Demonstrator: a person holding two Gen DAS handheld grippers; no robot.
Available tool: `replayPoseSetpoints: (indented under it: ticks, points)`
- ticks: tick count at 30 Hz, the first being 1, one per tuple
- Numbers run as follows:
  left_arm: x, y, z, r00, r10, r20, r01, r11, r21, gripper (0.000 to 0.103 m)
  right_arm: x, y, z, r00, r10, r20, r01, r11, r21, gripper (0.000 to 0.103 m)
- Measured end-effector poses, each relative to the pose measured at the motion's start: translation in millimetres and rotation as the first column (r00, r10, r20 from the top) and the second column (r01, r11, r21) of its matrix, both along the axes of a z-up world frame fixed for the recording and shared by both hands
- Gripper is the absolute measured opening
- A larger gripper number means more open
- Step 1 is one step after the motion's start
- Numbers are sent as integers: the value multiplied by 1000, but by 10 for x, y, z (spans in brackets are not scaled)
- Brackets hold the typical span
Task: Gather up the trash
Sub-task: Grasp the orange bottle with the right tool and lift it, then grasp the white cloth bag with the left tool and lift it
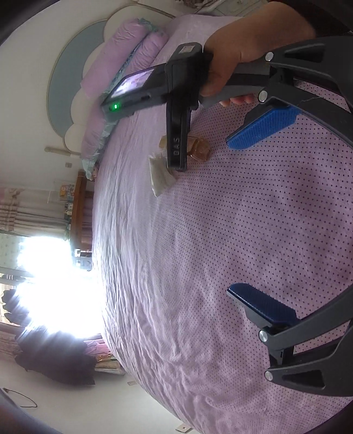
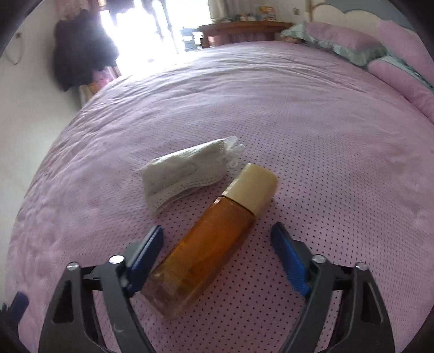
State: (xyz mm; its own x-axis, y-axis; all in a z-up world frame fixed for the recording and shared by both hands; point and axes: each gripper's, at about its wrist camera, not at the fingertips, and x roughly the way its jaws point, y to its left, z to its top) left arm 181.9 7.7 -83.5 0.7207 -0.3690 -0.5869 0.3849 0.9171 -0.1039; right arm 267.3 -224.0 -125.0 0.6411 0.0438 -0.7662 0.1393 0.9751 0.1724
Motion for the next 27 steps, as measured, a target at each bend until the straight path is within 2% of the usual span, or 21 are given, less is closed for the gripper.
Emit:
replayPoseSetpoints:
  ticks: [5,7,9,14,20,25,27]
  points:
    - [96,-146,40,1000,-29,-12,30,999,36,99,-142,-94,26,988,151,-7,-151,988,-7,50]
    - [152,-250,60,999,-38,-5,39,996,75,99,-212,-190,42,981,192,-6,-192,981,32,37]
    - [231,-384,68,999,-51,-2,51,991,122,99,-288,-282,62,976,219,-1,-219,974,52,33]
    - [463,-671,50,995,-96,-13,97,985,144,99,-440,-448,115,963,267,17,-268,963,27,31]
    - [849,-999,-17,993,-116,-32,119,983,140,99,-607,-728,233,953,291,83,-294,955,36,31]
    - [1238,-1341,-61,990,-136,-44,142,976,167,99,-671,-880,228,949,304,84,-308,950,39,31]
    - [1362,-1416,-78,990,-127,-61,135,979,152,99,-680,-942,199,948,307,84,-312,949,47,31]
